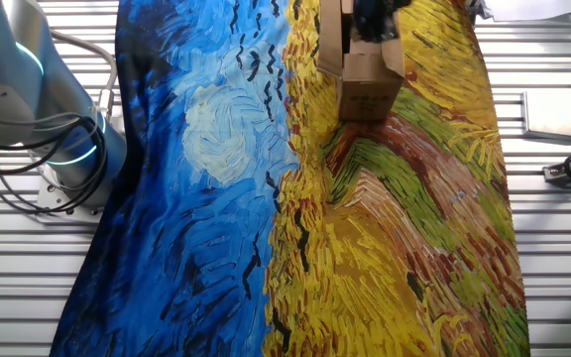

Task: Open a box

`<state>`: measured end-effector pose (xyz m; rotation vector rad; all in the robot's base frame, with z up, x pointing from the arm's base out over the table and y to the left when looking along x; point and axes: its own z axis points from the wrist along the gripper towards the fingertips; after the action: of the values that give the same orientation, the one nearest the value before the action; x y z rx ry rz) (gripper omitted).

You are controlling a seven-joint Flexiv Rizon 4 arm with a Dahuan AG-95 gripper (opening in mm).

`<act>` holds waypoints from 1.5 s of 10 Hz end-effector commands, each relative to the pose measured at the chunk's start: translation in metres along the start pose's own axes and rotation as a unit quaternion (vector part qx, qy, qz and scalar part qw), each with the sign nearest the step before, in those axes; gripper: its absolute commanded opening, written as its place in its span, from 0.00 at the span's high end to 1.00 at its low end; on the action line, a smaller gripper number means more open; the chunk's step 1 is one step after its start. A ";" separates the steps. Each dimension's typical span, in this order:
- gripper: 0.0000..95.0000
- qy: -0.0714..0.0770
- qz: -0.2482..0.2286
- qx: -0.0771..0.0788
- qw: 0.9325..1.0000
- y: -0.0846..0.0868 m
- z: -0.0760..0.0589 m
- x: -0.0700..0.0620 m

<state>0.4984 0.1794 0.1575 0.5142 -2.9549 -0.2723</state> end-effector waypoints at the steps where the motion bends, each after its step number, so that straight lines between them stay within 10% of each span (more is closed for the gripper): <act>1: 1.00 0.003 -0.002 -0.002 1.000 -0.011 -0.009 -0.015; 6: 1.00 0.006 -0.002 -0.003 1.000 -0.030 -0.040 -0.062; 10: 1.00 0.005 -0.002 -0.004 1.000 -0.046 -0.016 -0.093; 15: 1.00 0.005 0.005 -0.003 1.000 -0.046 0.005 -0.095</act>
<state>0.6009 0.1707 0.1345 0.4971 -2.9474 -0.2731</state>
